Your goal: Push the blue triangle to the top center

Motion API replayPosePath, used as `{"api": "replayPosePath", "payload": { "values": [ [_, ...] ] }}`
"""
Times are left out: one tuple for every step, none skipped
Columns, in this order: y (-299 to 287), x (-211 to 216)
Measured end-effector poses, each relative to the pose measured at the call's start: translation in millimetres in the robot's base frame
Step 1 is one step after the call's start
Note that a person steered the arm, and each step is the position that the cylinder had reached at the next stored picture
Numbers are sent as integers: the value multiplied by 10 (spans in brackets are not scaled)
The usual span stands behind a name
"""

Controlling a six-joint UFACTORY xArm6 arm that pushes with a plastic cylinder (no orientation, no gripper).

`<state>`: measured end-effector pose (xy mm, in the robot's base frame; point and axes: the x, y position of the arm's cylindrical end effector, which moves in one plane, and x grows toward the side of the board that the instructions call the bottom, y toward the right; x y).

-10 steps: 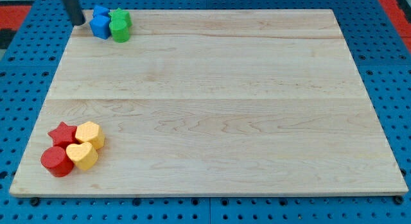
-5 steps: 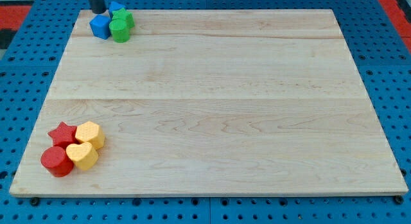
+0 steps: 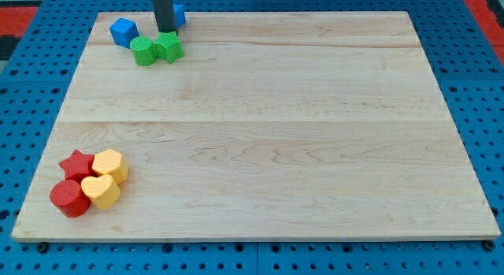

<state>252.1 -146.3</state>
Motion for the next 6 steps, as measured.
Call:
{"api": "replayPosePath", "payload": {
  "values": [
    [347,-28],
    [887,-397],
    [856,-604],
    [756,-596],
    [653,-599],
    [596,-602]
  ]
}}
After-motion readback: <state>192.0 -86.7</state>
